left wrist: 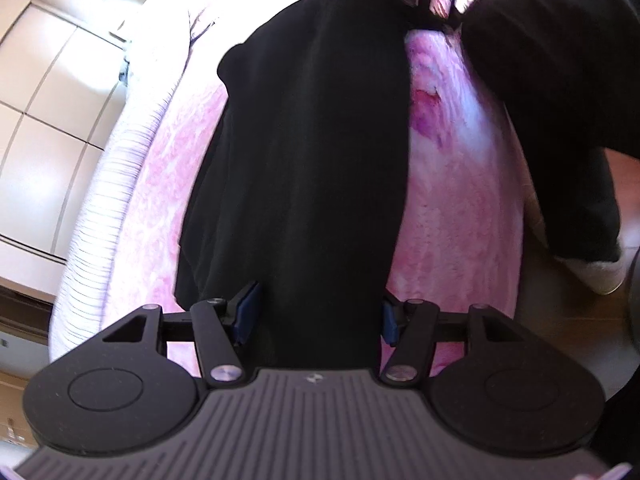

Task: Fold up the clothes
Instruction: 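Grasp the jacket edge with both grippers and lift it off the bed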

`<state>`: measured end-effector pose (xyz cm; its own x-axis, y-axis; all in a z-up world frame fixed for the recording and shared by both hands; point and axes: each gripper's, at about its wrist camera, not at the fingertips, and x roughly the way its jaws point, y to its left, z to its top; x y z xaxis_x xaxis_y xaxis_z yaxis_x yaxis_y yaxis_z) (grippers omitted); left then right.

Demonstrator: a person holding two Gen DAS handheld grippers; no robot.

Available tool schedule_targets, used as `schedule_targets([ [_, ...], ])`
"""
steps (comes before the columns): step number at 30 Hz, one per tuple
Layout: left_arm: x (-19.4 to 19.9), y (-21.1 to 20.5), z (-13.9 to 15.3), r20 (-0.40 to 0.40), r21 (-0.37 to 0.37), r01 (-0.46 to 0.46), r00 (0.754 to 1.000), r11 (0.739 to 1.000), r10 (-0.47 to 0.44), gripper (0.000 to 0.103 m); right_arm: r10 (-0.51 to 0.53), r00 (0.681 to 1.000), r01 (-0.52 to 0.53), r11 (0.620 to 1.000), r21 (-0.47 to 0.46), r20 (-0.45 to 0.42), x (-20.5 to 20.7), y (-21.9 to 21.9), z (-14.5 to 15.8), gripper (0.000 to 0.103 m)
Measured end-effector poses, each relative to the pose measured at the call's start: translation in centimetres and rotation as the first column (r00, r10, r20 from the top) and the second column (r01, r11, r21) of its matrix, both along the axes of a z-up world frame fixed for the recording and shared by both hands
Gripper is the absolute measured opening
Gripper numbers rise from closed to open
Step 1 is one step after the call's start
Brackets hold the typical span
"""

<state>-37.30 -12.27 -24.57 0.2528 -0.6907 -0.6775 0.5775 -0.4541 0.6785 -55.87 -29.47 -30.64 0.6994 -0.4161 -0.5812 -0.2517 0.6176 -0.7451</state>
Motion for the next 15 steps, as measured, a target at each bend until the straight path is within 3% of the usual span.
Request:
schedule_targets([
  [6, -0.2, -0.8, 0.2, 0.096, -0.016, 0.024, 0.995, 1.0, -0.022, 0.056, 0.003, 0.999, -0.003, 1.0, 0.002, 0.048, -0.1, -0.2, 3.2, 0.039],
  [10, 0.1, -1.8, 0.9, 0.086, 0.026, 0.033, 0.996, 0.999, -0.035, 0.035, 0.027, 0.999, -0.026, 1.0, -0.008, 0.039, 0.3, -0.9, 4.0, 0.039],
  [15, 1.2, -2.9, 3.6, 0.024, 0.086, 0.088, 0.996, 0.992, -0.09, 0.026, 0.015, 1.0, -0.016, 0.998, 0.065, 0.017, 0.4, -2.1, 4.7, 0.039],
])
